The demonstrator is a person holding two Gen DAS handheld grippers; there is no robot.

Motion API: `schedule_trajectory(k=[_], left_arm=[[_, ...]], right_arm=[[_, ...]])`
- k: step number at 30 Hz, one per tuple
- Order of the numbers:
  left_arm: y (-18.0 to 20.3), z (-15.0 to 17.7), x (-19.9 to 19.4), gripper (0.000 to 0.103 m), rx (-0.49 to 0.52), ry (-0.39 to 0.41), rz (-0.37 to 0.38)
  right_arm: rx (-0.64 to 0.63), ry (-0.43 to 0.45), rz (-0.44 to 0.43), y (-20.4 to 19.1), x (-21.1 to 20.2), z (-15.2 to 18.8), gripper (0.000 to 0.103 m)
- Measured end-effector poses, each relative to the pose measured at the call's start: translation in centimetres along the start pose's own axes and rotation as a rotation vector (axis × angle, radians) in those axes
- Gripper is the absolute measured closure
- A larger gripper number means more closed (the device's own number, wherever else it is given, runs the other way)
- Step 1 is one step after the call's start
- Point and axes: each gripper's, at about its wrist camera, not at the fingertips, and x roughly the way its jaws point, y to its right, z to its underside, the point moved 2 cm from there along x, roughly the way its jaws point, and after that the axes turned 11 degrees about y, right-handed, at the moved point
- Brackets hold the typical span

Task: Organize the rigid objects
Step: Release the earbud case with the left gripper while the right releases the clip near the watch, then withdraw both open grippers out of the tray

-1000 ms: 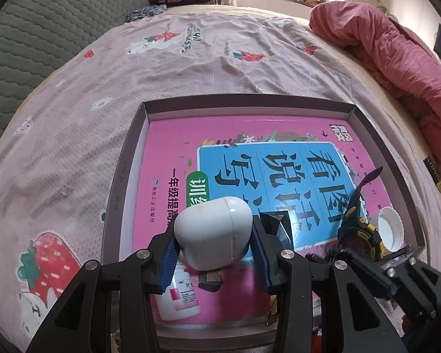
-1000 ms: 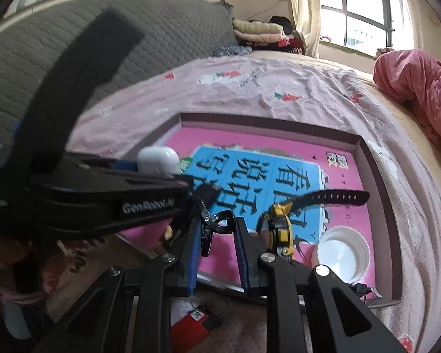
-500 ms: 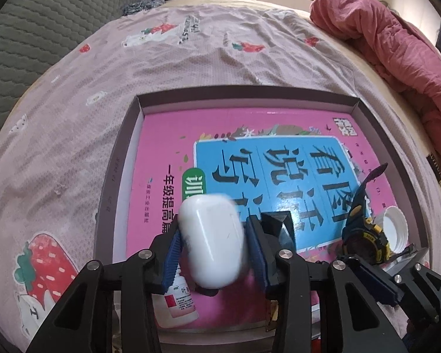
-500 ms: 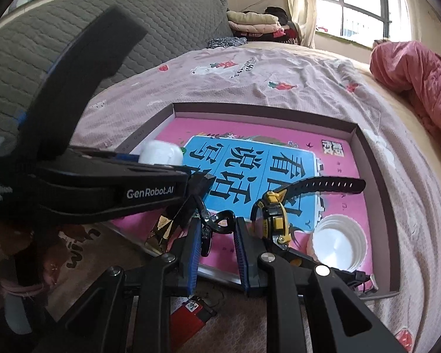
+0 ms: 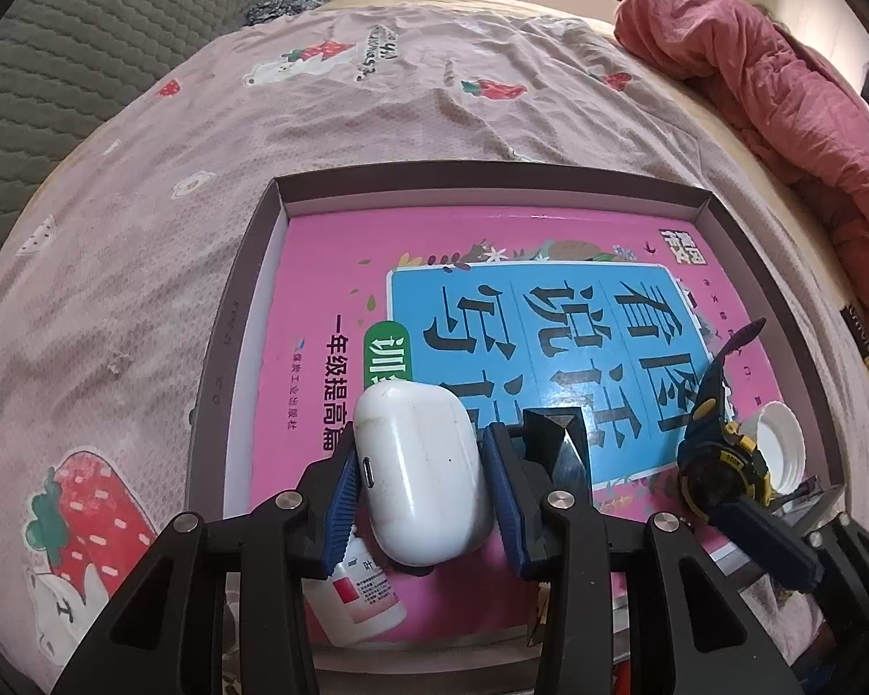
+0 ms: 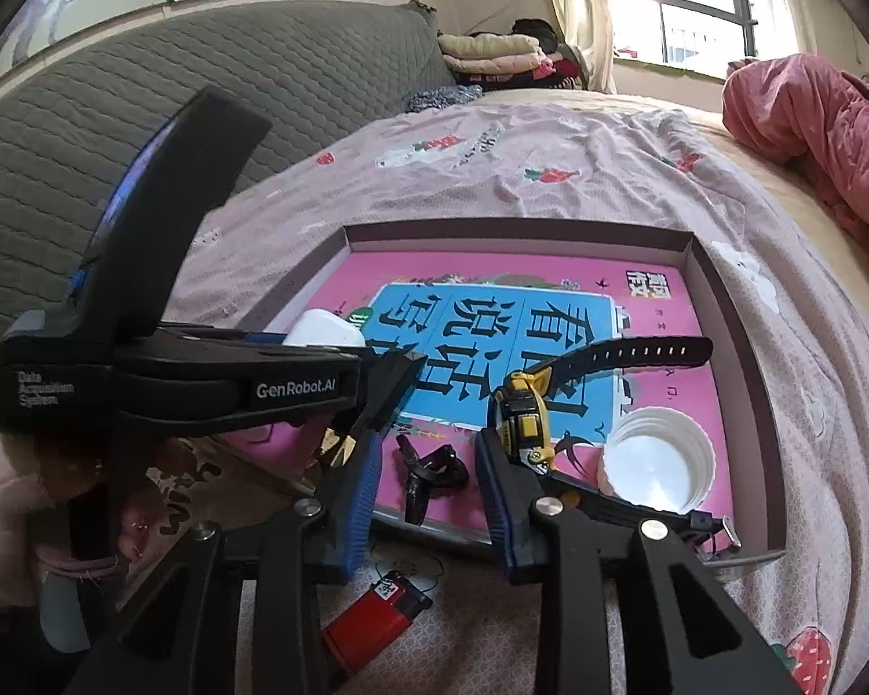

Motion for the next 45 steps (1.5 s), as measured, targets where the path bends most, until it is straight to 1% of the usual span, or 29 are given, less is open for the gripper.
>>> schedule_trajectory(k=[5, 8, 10, 12, 16, 21, 25, 28, 29, 30, 34, 39, 45], left_arm=[[-0.2, 0.1, -0.2, 0.061, -0.016, -0.005, 0.006], [-0.2, 0.3, -0.5, 0.061, -0.003, -0.007, -0.001], [-0.2, 0.5, -0.8, 0.061, -0.004, -0.007, -0.001], [-0.2, 0.6, -1.0, 0.06, -0.006, -0.011, 0.006], [-0.2, 0.7, -1.5, 0.059, -0.001, -0.011, 0.001], [-0.3, 0.6, -2.8, 0.054, -0.006, 0.013, 0.013], [-0.3, 0.4, -3.8, 0.053, -0.007, 0.031, 0.015], [-0.4, 0.4, -4.5, 0.051, -0.018, 0.047, 0.018], [-0.4, 0.3, -4.8, 0.05, -0.019, 0.051, 0.017], [-0.4, 0.3, -5.3, 0.049, -0.017, 0.061, 0.013], [-0.8, 0.3, -7.4, 0.047, -0.026, 0.105, 0.001], [-1.0, 0.3, -9.6, 0.045, -0.029, 0.138, 0.003], [-0.7, 0.4, -12.0, 0.043, -0.02, 0.171, 0.002]], right_arm=[[0.01, 0.052, -0.017, -0.1, -1.2, -0.7, 0.069], [0.009, 0.073, 0.0, 0.3, -1.9, -1.1, 0.068], [0.021, 0.083, 0.002, 0.7, -2.5, -1.1, 0.066], [0.033, 0.091, 0.005, 1.1, -3.0, -1.1, 0.06], [0.068, 0.108, 0.021, 2.1, -4.3, -1.1, 0.059], [0.063, 0.129, 0.051, 2.4, -5.6, -1.2, 0.058], [0.053, 0.137, 0.071, 2.5, -6.7, -0.9, 0.058], [0.045, 0.145, 0.082, 2.5, -7.5, -0.9, 0.055], [0.045, 0.151, 0.085, 2.5, -7.7, -0.9, 0.052], [0.047, 0.159, 0.088, 2.6, -8.0, -0.9, 0.051], [0.058, 0.188, 0.115, 2.8, -9.1, -1.3, 0.05], [0.062, 0.195, 0.133, 2.8, -9.7, -1.3, 0.049], [0.015, 0.214, 0.162, 1.9, -10.6, -1.4, 0.049]])
